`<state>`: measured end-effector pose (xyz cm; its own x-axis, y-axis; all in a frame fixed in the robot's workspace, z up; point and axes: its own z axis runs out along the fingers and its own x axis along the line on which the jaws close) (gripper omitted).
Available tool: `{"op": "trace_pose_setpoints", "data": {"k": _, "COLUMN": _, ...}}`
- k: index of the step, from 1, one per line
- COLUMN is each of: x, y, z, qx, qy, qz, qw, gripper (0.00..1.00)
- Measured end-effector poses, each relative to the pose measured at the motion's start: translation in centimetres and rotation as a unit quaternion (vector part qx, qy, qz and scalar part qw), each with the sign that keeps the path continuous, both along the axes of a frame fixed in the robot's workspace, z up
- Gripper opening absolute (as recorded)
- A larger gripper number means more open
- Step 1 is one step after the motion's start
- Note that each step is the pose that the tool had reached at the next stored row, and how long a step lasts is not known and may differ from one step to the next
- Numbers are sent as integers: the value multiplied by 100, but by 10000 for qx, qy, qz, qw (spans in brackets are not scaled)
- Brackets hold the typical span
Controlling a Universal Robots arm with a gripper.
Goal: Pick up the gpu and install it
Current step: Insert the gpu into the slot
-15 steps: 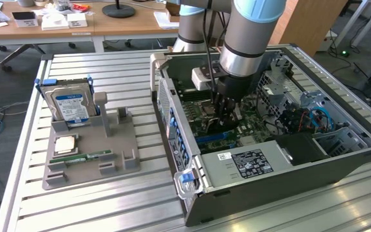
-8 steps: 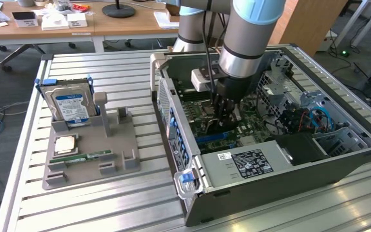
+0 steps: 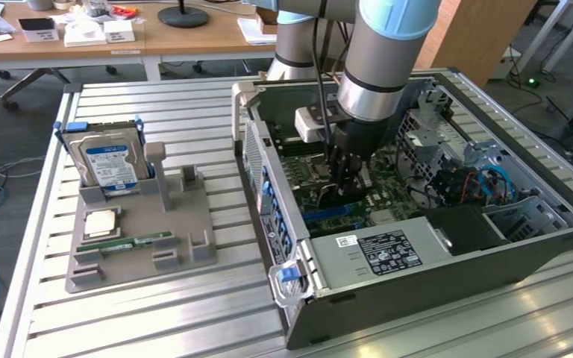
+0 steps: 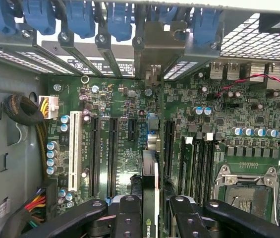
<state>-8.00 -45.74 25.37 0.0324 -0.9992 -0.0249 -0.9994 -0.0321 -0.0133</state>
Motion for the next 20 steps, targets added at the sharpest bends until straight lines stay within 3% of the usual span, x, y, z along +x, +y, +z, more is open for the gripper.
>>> {"op": "trace_pose_setpoints", "data": {"k": 20, "x": -11, "y": 0, "z": -58, "qx": 0, "qy": 0, "qz": 0, "qw": 10000, "gripper": 26}}
